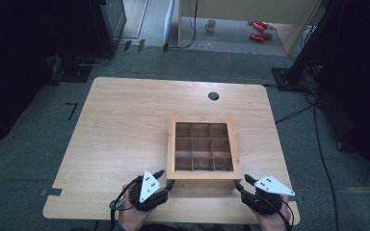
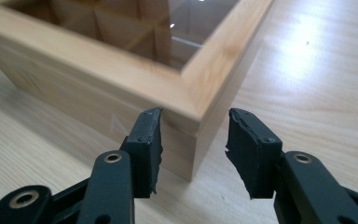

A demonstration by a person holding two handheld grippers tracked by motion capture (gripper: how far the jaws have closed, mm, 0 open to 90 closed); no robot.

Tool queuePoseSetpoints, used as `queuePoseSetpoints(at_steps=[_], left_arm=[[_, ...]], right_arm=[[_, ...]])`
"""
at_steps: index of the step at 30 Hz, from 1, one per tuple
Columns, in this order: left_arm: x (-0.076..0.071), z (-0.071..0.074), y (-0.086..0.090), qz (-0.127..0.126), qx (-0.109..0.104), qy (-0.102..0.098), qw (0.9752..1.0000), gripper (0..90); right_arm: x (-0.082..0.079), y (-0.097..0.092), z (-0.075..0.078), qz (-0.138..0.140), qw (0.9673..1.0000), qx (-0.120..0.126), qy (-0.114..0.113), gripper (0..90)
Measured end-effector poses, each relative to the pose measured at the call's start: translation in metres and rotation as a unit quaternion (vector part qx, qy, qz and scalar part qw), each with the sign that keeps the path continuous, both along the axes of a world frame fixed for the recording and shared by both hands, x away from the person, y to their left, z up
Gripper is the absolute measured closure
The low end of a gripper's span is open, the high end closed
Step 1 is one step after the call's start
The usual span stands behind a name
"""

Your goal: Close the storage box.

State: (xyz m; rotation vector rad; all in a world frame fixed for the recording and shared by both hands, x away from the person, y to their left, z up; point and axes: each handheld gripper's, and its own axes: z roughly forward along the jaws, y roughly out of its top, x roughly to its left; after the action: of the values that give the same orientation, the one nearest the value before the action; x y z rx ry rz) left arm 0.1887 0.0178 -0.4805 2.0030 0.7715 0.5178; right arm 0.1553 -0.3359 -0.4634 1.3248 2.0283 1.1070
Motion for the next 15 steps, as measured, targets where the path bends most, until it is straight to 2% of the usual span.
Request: queuePoseSetpoints(at_steps=[2,4,8,15], left_arm=[[-0.002,0.002,0.001,-0.003,-0.015,0.000,0.9999,50.0],[-0.003,0.005,0.002,-0.002,-0.017,-0.009,0.9998,49.9],[-0.003,0.011,0.006,0.002,-0.029,-0.011,0.9995,49.4],[0.003,0.018,0.011,0.007,-0.040,-0.018,0.9990,47.4]], right_arm=[[-0.002,-0.002,0.004,-0.001,1.0000,0.006,-0.007,53.1],[-0.003,-0.006,0.007,-0.005,0.9999,0.012,-0.010,52.2],[-0.001,-0.013,0.006,-0.017,0.9996,0.020,-0.004,49.2],[0.006,-0.019,0.012,-0.024,0.9994,0.021,-0.010,46.0]])
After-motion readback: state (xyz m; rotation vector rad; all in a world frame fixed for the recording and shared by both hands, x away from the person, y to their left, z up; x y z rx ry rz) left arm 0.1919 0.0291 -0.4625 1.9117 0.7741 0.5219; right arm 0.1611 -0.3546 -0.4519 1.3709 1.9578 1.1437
